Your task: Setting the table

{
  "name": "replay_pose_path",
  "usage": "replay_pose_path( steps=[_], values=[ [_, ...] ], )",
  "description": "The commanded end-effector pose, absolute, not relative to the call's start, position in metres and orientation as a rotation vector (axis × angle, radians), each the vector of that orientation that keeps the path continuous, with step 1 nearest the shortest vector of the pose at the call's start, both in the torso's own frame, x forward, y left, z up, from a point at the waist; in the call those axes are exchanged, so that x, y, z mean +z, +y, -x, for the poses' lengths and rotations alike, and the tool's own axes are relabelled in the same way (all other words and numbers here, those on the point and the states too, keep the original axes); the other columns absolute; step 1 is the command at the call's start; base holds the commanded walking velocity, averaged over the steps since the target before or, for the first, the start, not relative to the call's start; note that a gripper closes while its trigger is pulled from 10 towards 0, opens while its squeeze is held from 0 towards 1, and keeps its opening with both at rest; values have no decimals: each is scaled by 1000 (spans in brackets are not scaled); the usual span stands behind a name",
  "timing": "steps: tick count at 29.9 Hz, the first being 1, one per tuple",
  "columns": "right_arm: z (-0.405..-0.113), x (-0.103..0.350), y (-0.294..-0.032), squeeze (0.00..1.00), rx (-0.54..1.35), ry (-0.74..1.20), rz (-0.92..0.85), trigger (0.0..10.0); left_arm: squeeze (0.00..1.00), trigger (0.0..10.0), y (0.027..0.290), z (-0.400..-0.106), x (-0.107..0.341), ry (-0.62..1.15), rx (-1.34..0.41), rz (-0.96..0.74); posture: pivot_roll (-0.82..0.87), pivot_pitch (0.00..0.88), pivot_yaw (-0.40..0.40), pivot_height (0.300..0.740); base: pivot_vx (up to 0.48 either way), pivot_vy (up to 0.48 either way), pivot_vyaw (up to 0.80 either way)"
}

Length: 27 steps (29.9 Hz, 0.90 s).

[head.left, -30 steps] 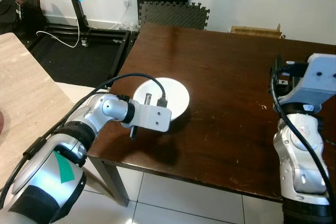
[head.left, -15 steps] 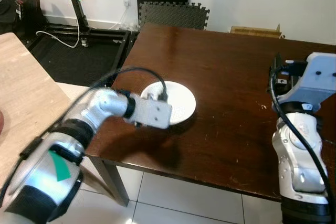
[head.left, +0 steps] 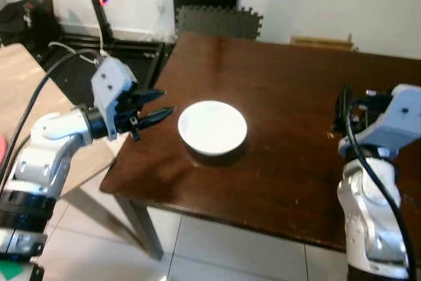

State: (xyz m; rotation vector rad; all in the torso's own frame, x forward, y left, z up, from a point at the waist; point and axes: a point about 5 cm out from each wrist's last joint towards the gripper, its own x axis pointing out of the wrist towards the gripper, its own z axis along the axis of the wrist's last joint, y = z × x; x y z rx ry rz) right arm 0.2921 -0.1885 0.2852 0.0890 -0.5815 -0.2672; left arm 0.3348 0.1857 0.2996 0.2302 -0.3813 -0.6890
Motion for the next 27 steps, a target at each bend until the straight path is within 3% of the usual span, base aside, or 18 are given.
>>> replay_pose_path(
  steps=[1,4,11,15,19,27],
  values=[
    [-290,280,-181,0,-232,-560,-156,10000,0,10000,194,-331,289,-350,-550,-100,125,97,23,740,0,0,0],
    [-292,274,-175,0,-204,-533,-226,10000,0,10000,201,-329,272,-314,-418,1,130,89,21,740,0,0,0],
    [-295,275,-177,0,-194,-531,-234,10000,0,10000,253,-319,256,-180,3,-83,144,79,17,740,0,0,0],
    [-297,279,-176,0,-142,-539,-188,10000,0,10000,266,-317,262,-174,83,-116,143,82,18,740,0,0,0],
    [-299,278,-163,0,-52,-527,-155,10000,0,10000,246,-315,268,-218,-13,-212,143,86,18,740,0,0,0],
    [-299,271,-158,0,-71,-498,-186,10000,0,10000,211,-315,270,-249,-120,-159,133,89,23,740,0,0,0]
  ],
)
